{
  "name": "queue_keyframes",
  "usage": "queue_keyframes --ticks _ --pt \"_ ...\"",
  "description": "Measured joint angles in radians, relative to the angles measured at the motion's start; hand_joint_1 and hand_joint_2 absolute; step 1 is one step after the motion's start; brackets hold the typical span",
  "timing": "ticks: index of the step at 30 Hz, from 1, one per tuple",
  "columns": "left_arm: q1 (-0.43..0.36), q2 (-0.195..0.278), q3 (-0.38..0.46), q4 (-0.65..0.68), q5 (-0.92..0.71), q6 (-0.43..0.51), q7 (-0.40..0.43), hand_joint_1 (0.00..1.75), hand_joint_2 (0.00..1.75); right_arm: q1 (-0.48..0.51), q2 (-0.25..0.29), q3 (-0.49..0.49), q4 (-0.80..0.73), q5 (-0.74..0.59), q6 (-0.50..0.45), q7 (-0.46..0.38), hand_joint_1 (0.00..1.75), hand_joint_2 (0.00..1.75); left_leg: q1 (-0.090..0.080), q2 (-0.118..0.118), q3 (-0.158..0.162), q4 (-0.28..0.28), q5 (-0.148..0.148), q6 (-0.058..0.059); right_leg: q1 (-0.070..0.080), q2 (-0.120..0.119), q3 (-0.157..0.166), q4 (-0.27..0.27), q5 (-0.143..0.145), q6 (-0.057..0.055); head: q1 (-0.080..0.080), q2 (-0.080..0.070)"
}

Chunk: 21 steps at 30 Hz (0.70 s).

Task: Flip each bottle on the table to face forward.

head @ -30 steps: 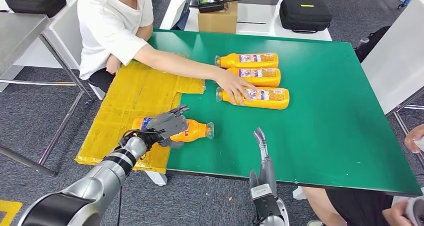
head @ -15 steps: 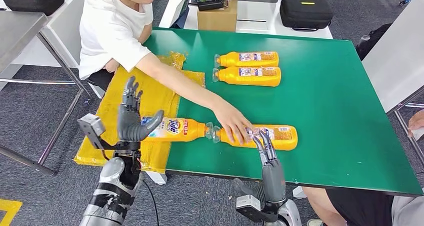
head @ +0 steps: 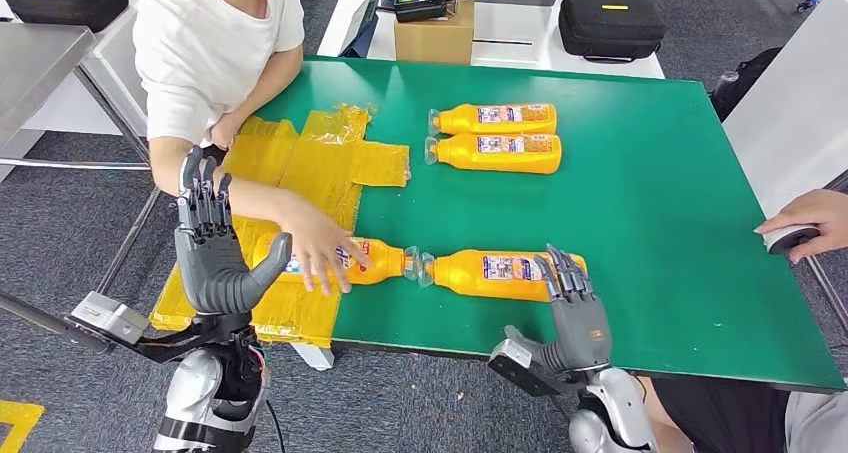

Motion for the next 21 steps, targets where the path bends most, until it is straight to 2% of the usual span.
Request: queue_keyframes --ticks 5,10,17,21 --pt "0.001 0.0 -0.033 0.005 0.123 -0.086 0.107 0.0 1.75 -0.091 -0.018 -0.025 0.109 0.032 0.019 0.043 0.0 1.75 0.0 0.0 0.0 0.0 0.0 0.0 0.0 0.0 0.0 0.0 0.0 0.0 0.0 0.0" --pt "-0.002 0.0 -0.052 0.038 0.161 -0.111 0.148 0.0 1.75 -0.184 -0.023 -0.038 0.243 0.027 0.05 0.06 0.0 1.75 0.0 0.0 0.0 0.0 0.0 0.0 0.0 0.0 0.0 0.0 0.0 0.0 0.0 0.0" --pt "-0.016 0.007 -0.071 0.101 0.19 -0.165 0.201 0.0 1.75 -0.318 -0.016 -0.041 0.434 -0.005 0.213 0.077 0.0 1.75 0.0 0.0 0.0 0.0 0.0 0.0 0.0 0.0 0.0 0.0 0.0 0.0 0.0 0.0" --pt "-0.036 0.01 -0.071 0.146 0.193 -0.172 0.205 0.0 1.75 -0.387 0.0 -0.038 0.526 -0.013 0.273 0.076 0.0 1.75 0.0 0.0 0.0 0.0 0.001 0.0 0.0 0.0 0.0 0.0 0.0 0.0 0.0 0.0"
